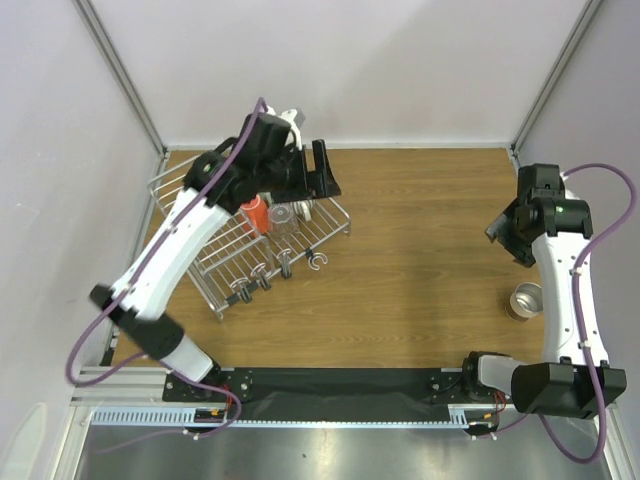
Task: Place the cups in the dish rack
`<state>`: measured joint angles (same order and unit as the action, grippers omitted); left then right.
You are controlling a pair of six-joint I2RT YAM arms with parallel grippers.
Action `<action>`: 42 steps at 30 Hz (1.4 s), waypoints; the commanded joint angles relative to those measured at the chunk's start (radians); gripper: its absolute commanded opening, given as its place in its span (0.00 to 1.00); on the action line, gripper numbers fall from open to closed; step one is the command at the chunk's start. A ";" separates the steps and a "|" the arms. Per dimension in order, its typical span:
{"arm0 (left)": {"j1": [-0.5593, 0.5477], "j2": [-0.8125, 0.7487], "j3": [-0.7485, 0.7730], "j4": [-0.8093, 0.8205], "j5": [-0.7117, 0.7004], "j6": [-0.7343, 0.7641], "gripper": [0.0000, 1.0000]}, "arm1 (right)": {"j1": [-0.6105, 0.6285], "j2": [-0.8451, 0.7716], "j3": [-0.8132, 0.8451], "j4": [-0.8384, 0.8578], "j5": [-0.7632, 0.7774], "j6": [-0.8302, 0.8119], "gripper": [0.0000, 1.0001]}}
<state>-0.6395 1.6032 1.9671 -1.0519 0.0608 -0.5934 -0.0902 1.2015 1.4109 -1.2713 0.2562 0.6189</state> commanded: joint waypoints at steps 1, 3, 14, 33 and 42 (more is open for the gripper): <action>-0.077 -0.123 -0.114 0.145 0.118 -0.097 0.87 | -0.041 0.007 -0.039 0.045 0.167 0.056 0.63; -0.121 -0.173 -0.199 0.183 0.148 -0.132 0.88 | -0.062 0.045 -0.072 0.052 0.196 0.074 0.63; -0.140 -0.489 -0.410 0.150 0.168 -0.171 0.93 | -0.265 0.184 -0.222 0.233 0.186 0.038 0.62; -0.140 -0.678 -0.580 0.150 0.160 -0.240 1.00 | -0.322 0.231 -0.452 0.415 0.038 0.025 0.36; -0.140 -0.631 -0.570 0.249 0.204 -0.250 1.00 | -0.281 0.129 -0.386 0.360 -0.161 0.048 0.00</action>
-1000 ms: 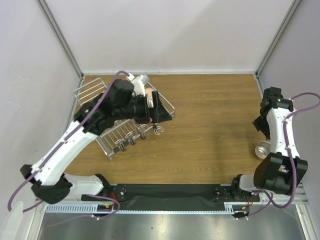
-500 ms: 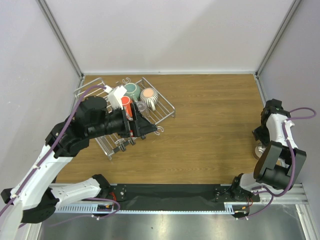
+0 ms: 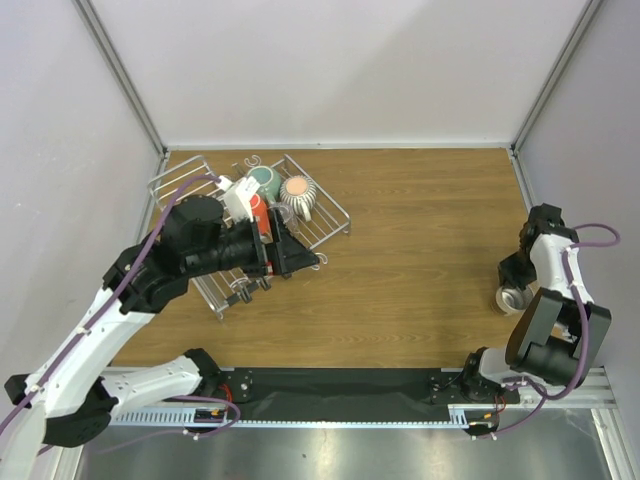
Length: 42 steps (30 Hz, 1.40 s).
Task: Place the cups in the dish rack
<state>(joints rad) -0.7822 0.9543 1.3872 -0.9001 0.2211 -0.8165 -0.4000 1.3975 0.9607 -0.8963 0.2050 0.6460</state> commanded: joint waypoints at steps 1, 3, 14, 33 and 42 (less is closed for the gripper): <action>0.003 0.026 0.013 0.116 0.055 -0.029 1.00 | 0.038 -0.080 0.084 -0.027 -0.130 0.024 0.00; 0.003 0.049 0.012 0.170 0.098 -0.038 1.00 | 0.072 -0.110 0.153 -0.042 -0.247 0.015 0.00; 0.004 0.113 0.028 0.412 0.153 -0.121 1.00 | 0.469 -0.215 0.413 0.434 -0.999 0.279 0.00; -0.003 0.074 0.019 0.647 -0.019 -0.157 1.00 | 0.888 -0.249 0.507 0.810 -1.006 0.495 0.00; -0.031 0.104 0.052 0.595 -0.071 -0.184 1.00 | 0.897 -0.270 0.507 0.906 -0.915 0.534 0.00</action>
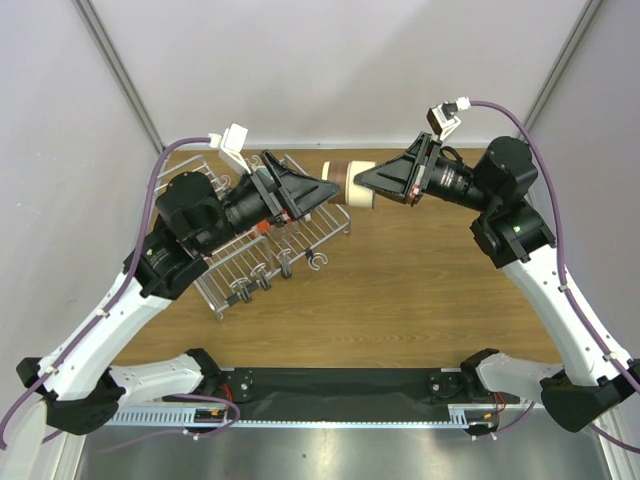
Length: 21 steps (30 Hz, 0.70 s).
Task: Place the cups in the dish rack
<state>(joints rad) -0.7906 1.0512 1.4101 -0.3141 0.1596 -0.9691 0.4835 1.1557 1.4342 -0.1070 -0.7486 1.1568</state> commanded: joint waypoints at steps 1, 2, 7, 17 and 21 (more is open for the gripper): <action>-0.022 0.009 0.029 0.004 -0.009 -0.031 1.00 | 0.013 -0.030 0.040 0.112 0.051 0.017 0.00; -0.022 0.010 0.029 0.004 -0.011 -0.031 1.00 | 0.013 -0.031 0.042 0.112 0.051 0.015 0.00; -0.025 0.000 0.001 0.050 -0.006 -0.062 1.00 | 0.013 -0.042 0.008 0.139 0.041 0.047 0.00; -0.025 -0.011 -0.003 0.078 -0.022 -0.109 1.00 | 0.033 -0.077 -0.104 0.265 0.051 0.118 0.00; -0.024 -0.002 0.000 0.092 -0.017 -0.112 1.00 | 0.055 -0.083 -0.142 0.323 0.064 0.139 0.00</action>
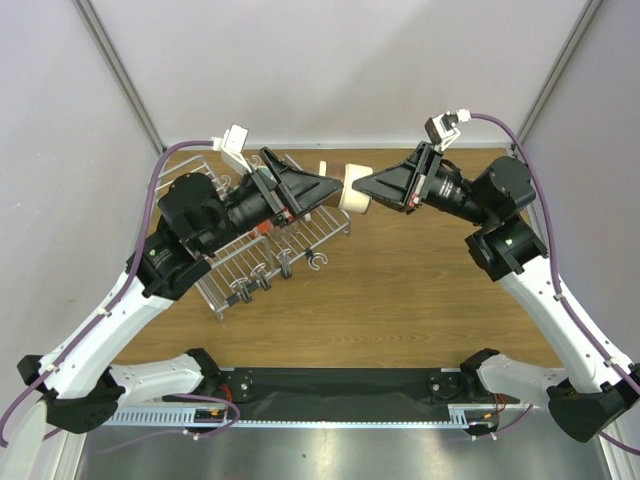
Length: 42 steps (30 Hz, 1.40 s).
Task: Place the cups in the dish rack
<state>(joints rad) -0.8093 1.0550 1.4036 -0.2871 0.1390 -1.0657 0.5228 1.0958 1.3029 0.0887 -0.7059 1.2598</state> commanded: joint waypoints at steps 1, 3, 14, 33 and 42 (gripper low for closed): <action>-0.007 -0.001 0.009 0.062 0.011 -0.019 1.00 | 0.026 -0.024 -0.020 0.143 0.031 0.041 0.00; -0.005 0.005 0.008 0.071 0.019 -0.022 1.00 | 0.037 -0.019 -0.025 0.158 0.037 0.044 0.00; -0.007 -0.023 0.015 0.059 0.005 0.001 0.98 | 0.072 -0.039 -0.060 0.161 0.057 0.046 0.00; -0.004 0.049 0.159 -0.233 -0.085 0.156 0.00 | 0.028 -0.066 0.061 -0.551 0.253 -0.255 0.92; 0.018 0.266 0.366 -0.569 -0.220 0.380 0.00 | -0.173 -0.189 0.049 -1.046 0.375 -0.407 0.91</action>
<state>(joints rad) -0.8066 1.2705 1.7073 -0.7403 -0.0216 -0.7979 0.3939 0.9520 1.3296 -0.7406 -0.3912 0.9493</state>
